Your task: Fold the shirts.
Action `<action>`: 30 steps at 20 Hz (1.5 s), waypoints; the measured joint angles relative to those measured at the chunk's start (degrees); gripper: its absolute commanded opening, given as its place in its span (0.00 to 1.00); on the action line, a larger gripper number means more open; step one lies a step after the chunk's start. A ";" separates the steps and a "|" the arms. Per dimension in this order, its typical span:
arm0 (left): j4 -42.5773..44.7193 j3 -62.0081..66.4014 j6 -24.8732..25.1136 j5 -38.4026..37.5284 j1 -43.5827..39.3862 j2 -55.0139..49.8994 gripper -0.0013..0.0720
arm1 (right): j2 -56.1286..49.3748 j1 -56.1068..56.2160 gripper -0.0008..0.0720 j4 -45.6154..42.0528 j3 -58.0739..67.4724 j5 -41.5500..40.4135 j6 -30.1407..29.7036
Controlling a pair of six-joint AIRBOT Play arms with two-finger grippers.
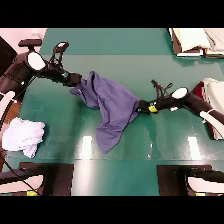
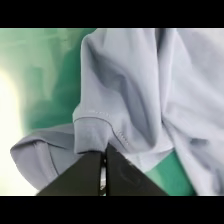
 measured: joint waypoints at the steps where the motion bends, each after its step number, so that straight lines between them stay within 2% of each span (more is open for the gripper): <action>1: 1.38 0.11 -0.02 0.00 0.00 0.52 0.05 | 0.50 -0.87 0.03 -2.23 1.55 0.26 0.87; 5: 5.05 2.23 -0.09 2.05 0.00 5.20 0.05 | 7.08 -7.08 0.03 -14.27 10.40 5.99 3.61; 9: 6.23 7.41 -0.09 4.72 0.00 13.09 0.05 | 16.26 -13.92 0.03 -22.49 22.12 11.91 4.50; 15: 5.73 17.86 -0.07 6.03 0.00 26.05 0.05 | 29.07 -20.87 0.03 -26.01 39.06 16.48 4.87; 19: 3.67 24.55 -0.04 6.05 -0.02 32.39 0.05 | 33.99 -24.98 0.03 -26.29 48.70 19.41 4.92; 25: 1.31 31.26 -0.11 2.19 -0.02 35.26 0.05 | 30.62 -29.18 0.03 -26.51 59.32 28.09 5.16; 30: 1.53 24.96 -0.13 -11.82 0.04 28.46 0.05 | 17.38 -23.61 0.03 -27.65 60.24 37.83 7.08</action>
